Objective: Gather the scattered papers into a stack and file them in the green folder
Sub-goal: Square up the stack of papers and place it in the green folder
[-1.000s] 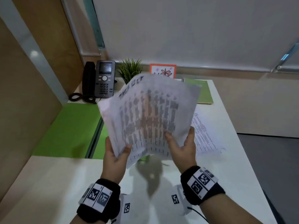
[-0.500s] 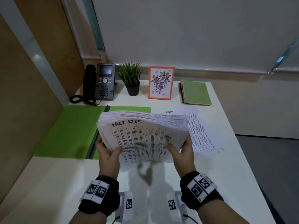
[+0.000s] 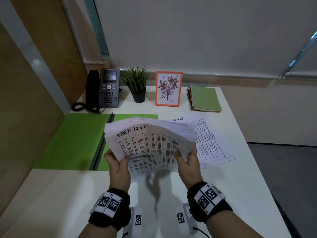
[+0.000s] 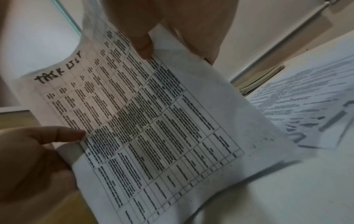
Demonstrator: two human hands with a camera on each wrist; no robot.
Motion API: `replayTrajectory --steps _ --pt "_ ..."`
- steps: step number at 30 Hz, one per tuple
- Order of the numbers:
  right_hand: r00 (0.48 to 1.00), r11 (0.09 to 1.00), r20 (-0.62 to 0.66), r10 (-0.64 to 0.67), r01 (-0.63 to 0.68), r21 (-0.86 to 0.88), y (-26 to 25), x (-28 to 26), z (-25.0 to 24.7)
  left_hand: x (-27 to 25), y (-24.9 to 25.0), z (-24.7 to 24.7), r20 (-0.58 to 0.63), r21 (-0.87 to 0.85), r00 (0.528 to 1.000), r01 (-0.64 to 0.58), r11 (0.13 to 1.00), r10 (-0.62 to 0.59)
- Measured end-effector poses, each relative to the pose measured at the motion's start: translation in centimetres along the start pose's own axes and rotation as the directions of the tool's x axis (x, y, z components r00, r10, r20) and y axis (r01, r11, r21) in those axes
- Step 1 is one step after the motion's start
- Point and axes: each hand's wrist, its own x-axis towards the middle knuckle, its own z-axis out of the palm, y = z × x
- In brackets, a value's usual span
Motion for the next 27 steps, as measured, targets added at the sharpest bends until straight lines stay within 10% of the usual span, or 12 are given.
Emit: replayTrajectory --steps 18,27 --pt "0.984 0.932 0.125 0.124 -0.073 -0.355 -0.3 2.9 -1.1 1.7 -2.2 -2.1 0.2 0.392 0.976 0.004 0.92 -0.09" --pt "0.93 0.772 0.013 0.367 -0.297 -0.562 3.0 6.9 -5.7 3.4 -6.3 -3.5 0.116 0.459 0.929 0.264 0.848 -0.352"
